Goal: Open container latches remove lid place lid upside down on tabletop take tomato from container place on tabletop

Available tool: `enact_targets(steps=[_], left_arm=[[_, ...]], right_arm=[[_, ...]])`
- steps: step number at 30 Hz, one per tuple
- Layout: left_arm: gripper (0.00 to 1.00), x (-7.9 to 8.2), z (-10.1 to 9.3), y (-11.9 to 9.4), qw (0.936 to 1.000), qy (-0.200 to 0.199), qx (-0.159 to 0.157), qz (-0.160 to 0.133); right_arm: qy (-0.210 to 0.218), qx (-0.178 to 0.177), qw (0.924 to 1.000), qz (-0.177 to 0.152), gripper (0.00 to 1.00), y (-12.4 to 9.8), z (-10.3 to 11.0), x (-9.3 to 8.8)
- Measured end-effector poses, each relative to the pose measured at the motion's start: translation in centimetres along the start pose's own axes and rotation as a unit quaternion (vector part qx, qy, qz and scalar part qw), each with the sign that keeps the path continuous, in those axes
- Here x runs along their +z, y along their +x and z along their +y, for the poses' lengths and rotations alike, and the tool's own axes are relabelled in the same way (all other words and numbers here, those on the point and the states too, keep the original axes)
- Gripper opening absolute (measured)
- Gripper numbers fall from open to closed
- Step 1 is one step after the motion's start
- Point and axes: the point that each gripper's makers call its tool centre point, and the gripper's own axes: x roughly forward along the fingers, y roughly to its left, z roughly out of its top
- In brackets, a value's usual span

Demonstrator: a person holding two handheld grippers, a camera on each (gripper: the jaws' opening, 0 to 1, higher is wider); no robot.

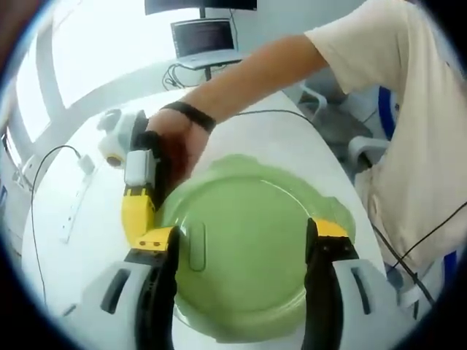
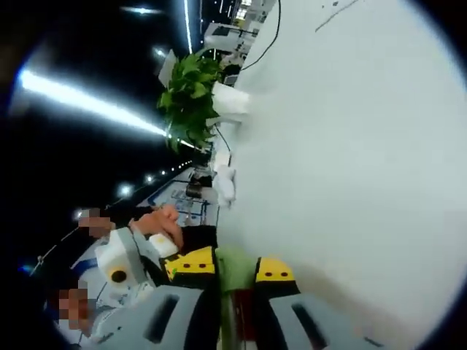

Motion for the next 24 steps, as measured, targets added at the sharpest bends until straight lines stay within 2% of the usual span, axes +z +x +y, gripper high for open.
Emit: enact_targets(steps=[2, 3, 4, 7, 11, 12, 16, 17, 21, 23, 24], left_arm=[[0.64, 0.01, 0.0, 0.0, 1.0, 0.001, 0.0, 0.001], [0.64, 0.01, 0.01, 0.0, 1.0, 0.001, 0.0, 0.001], [0.64, 0.02, 0.01, 0.0, 1.0, 0.001, 0.0, 0.001], [0.64, 0.12, -0.13, 0.06, 1.0, 0.001, 0.0, 0.0], [0.64, 0.12, -0.08, 0.07, 1.0, 0.0, 0.002, 0.001], [0.64, 0.12, -0.09, 0.07, 1.0, 0.0, 0.001, 0.0], [0.63, 0.05, -0.12, 0.08, 1.0, -0.001, 0.002, 0.005], [0.63, 0.03, -0.1, 0.07, 1.0, -0.001, 0.002, 0.005], [0.63, -0.05, -0.11, 0.04, 1.0, -0.001, 0.002, 0.003], [0.63, -0.1, 0.0, 0.02, 1.0, -0.003, 0.002, 0.001], [0.63, -0.11, 0.06, 0.02, 1.0, -0.004, 0.002, 0.001]], right_arm=[[-0.004, -0.005, 1.0, -0.001, 0.08, 0.08, 0.36, -0.2], [-0.028, -0.009, 0.9996, -0.004, 0.08, 0.09, 0.32, -0.12], [-0.018, -0.008, 0.9998, -0.002, 0.08, 0.12, 0.38, -0.15], [-0.034, -0.016, 0.9993, -0.007, 0.07, 0.05, 0.21, 0.11], [-0.078, -0.028, 0.9965, -0.012, 0.07, 0.52, 0.89, -0.75], [-0.07, -0.029, 0.9971, -0.013, 0.07, 0.57, 0.85, -0.68], [-0.093, -0.038, 0.9949, -0.015, 0.07, 0.45, 0.81, -0.27], [-0.085, -0.036, 0.9956, -0.016, 0.07, 0.46, 0.63, -0.26], [-0.134, -0.052, 0.9892, -0.025, 0.06, 0.31, 0.73, 0.13], [-0.133, -0.053, 0.9894, -0.025, 0.06, 0.34, 0.87, 0.03], [-0.154, -0.059, 0.986, -0.025, 0.06, 0.38, 0.91, -0.02]])
